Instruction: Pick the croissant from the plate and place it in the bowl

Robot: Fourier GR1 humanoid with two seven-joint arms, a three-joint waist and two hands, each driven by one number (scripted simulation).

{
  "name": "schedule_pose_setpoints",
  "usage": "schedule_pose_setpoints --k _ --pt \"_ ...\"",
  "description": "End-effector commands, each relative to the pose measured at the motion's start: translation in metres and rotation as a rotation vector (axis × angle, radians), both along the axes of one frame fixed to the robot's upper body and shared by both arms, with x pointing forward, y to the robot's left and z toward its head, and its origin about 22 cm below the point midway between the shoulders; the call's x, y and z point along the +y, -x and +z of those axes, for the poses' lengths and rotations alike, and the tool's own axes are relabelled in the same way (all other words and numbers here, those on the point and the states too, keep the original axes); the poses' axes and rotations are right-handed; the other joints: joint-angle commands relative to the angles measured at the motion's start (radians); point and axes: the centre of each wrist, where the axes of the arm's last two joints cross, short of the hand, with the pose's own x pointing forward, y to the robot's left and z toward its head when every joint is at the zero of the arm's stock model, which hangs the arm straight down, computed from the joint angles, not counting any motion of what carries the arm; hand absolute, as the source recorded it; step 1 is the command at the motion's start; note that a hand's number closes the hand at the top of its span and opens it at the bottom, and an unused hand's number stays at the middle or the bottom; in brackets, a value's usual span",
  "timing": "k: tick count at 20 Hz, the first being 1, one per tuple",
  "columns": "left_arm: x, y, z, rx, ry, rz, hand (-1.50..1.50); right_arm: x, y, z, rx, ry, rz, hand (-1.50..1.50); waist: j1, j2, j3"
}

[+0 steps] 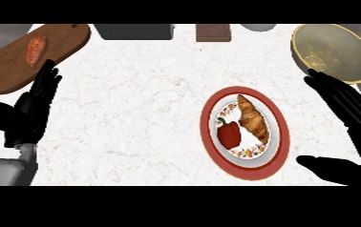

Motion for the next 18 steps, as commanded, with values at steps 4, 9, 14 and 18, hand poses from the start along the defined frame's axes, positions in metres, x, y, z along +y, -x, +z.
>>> schedule_pose_setpoints --k 4,9,14,18 --pt "-0.008 -0.018 0.008 0.009 -0.009 -0.016 0.00 0.026 -0.030 0.028 0.185 0.236 -0.033 -1.50 0.016 0.004 -0.001" --pt "-0.013 -0.019 0.006 0.002 -0.006 -0.032 0.00 0.058 -0.055 0.031 0.325 0.376 -0.056 -1.50 0.024 0.004 -0.001" --pt "0.017 -0.009 0.003 -0.008 -0.012 -0.023 0.00 0.077 -0.078 0.023 0.483 0.452 -0.021 -1.50 0.019 0.003 -0.001" --pt "-0.007 -0.007 -0.004 -0.009 0.001 -0.014 0.00 0.081 -0.093 -0.004 0.588 0.492 -0.003 -1.50 0.012 0.002 0.000"
